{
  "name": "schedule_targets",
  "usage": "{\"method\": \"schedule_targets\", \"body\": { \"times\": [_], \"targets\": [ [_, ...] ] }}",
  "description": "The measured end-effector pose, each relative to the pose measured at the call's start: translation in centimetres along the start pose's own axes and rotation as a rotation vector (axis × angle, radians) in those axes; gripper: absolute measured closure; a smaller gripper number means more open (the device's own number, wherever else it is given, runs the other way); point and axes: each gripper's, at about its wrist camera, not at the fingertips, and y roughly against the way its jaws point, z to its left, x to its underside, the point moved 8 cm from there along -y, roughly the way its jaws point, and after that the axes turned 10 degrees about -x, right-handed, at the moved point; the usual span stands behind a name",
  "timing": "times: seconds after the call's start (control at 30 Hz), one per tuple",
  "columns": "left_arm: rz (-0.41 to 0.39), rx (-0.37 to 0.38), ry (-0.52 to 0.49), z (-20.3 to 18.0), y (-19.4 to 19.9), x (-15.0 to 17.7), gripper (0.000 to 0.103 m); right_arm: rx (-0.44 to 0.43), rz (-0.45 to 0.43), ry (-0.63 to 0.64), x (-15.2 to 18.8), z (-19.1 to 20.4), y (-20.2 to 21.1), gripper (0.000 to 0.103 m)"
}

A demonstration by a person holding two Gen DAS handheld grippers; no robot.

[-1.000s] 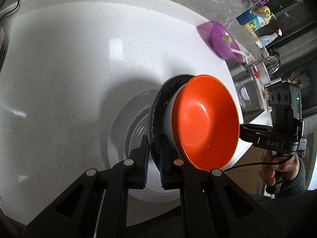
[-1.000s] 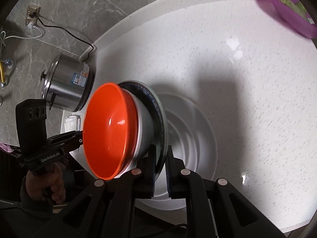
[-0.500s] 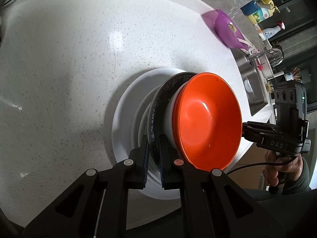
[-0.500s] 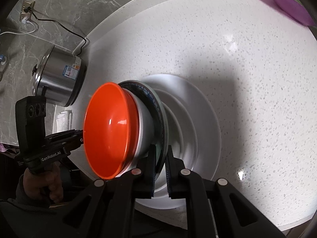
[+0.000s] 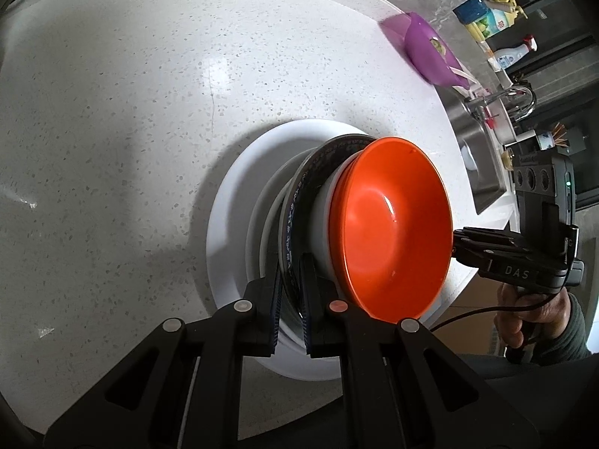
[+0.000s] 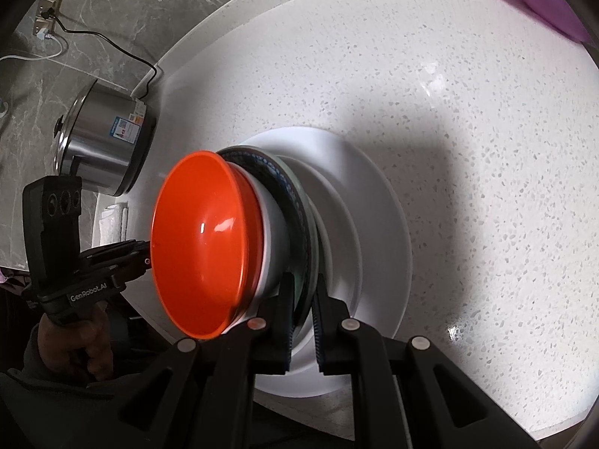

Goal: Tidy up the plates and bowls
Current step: 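Lower the nested bowls onto the plate stack with both tools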

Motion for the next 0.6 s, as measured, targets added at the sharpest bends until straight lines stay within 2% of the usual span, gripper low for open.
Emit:
{"method": "schedule_targets", "body": {
  "times": [0.37, 0.5, 0.6],
  "targets": [
    [-0.036, -0.016, -0.016, -0.04, -0.05, 0.15, 0.093, 0.007, -0.027, -0.013, 0.58, 0.19, 0.01, 0.09],
    [-0.051, 0.001, -0.016, 0.15, 0.08, 0.12, 0.093, 0.019, -0.04, -0.011, 0.72, 0.28, 0.07, 0.09],
    [-0.066, 0.0, -0.021, 0.4, 0.32, -0.01, 0.087, 0.028, -0.059, -0.018, 0.81, 0.38, 0.22, 0.088]
  ]
}}
